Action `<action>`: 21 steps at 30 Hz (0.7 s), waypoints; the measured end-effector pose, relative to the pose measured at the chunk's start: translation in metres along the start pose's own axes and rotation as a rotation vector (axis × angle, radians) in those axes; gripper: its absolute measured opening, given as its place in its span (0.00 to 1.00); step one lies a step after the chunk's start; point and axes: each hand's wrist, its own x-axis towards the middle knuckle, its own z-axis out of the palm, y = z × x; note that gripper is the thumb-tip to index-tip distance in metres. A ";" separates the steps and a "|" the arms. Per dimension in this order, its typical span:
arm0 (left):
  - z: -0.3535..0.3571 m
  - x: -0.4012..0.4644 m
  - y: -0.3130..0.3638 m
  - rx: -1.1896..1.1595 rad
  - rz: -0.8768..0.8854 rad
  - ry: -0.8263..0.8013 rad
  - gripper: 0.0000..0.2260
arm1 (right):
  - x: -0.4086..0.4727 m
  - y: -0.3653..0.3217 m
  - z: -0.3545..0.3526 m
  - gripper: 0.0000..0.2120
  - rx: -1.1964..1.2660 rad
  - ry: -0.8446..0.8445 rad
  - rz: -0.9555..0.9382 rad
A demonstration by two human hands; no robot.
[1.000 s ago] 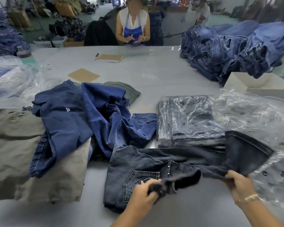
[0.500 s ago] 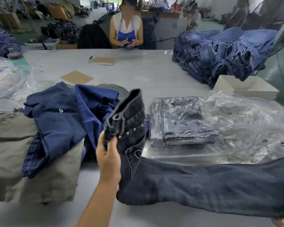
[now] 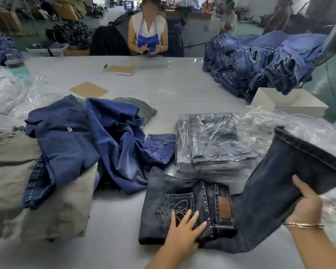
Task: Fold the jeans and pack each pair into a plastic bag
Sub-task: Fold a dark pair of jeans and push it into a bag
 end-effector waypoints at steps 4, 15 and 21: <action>0.018 -0.005 -0.003 0.013 -0.005 -0.041 0.27 | -0.007 0.024 0.028 0.14 -0.054 -0.038 0.098; 0.002 -0.040 -0.093 -2.419 -0.909 0.377 0.31 | -0.074 0.220 0.019 0.43 -2.030 -1.453 -0.221; 0.005 -0.030 -0.117 -1.512 -1.021 0.268 0.08 | -0.063 0.212 0.017 0.39 -1.852 -1.522 -0.068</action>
